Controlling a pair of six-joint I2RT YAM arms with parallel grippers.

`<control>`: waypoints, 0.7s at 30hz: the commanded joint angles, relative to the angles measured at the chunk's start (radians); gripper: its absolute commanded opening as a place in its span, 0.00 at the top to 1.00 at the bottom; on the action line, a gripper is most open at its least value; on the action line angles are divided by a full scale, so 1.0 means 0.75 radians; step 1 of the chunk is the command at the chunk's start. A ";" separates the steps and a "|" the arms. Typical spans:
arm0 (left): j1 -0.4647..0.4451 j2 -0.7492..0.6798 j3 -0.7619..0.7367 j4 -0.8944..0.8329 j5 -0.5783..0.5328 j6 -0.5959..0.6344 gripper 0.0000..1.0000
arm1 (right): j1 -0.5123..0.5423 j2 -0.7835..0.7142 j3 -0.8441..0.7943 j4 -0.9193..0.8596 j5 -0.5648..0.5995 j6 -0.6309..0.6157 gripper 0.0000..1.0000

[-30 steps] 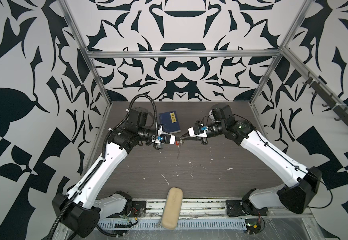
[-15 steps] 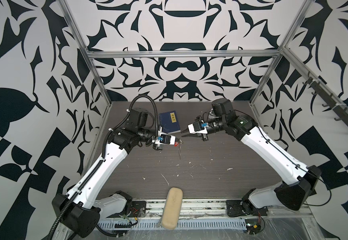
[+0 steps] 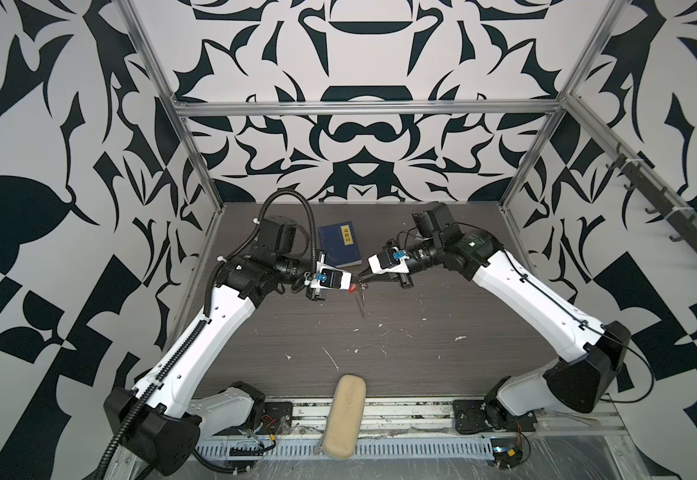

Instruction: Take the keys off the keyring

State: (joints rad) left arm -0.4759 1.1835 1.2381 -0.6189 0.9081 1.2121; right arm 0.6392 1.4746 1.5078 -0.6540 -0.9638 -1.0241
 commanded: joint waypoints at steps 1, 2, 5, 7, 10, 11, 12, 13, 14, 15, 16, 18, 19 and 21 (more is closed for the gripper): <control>0.008 -0.024 0.017 -0.035 0.020 0.021 1.00 | 0.012 -0.016 0.026 -0.003 -0.005 -0.011 0.84; 0.009 -0.025 0.016 -0.033 0.022 0.020 1.00 | 0.014 -0.013 0.027 -0.007 0.001 -0.013 0.84; 0.009 -0.026 0.016 -0.028 0.021 0.016 1.00 | 0.016 -0.008 0.024 -0.030 0.018 -0.027 0.87; 0.009 -0.028 0.016 -0.028 0.020 0.017 1.00 | 0.016 -0.009 0.021 -0.038 0.035 -0.034 0.92; 0.009 -0.031 0.016 -0.024 0.017 0.012 1.00 | 0.017 -0.011 0.021 -0.050 0.064 -0.050 0.97; 0.009 -0.031 0.016 -0.022 0.017 0.012 1.00 | 0.015 -0.011 0.024 -0.055 0.065 -0.056 1.00; 0.008 -0.031 0.016 -0.020 0.016 0.010 1.00 | 0.017 -0.011 0.027 -0.055 0.066 -0.058 1.00; 0.010 -0.032 0.016 -0.020 0.013 0.010 1.00 | 0.015 -0.012 0.028 -0.053 0.066 -0.057 1.00; 0.011 -0.033 0.014 -0.020 0.012 0.009 1.00 | 0.015 -0.015 0.030 -0.052 0.060 -0.056 1.00; 0.013 -0.035 0.010 -0.021 0.011 0.009 1.00 | 0.016 -0.018 0.030 -0.045 0.051 -0.054 1.00; 0.016 -0.036 0.008 -0.018 0.012 0.007 1.00 | 0.013 -0.024 0.029 -0.039 0.033 -0.051 1.00; 0.024 -0.042 -0.001 -0.015 0.010 -0.001 1.00 | -0.004 -0.043 0.014 0.008 -0.034 -0.008 1.00; 0.027 -0.045 -0.008 -0.011 0.012 -0.004 1.00 | -0.014 -0.057 -0.003 0.058 -0.064 0.028 1.00; 0.038 -0.055 -0.024 -0.001 0.012 -0.014 1.00 | -0.035 -0.089 -0.053 0.170 -0.117 0.116 1.00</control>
State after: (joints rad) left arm -0.4644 1.1740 1.2362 -0.6178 0.8993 1.2045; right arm 0.6304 1.4681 1.4902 -0.6239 -0.9630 -1.0180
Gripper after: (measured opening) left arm 0.039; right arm 0.043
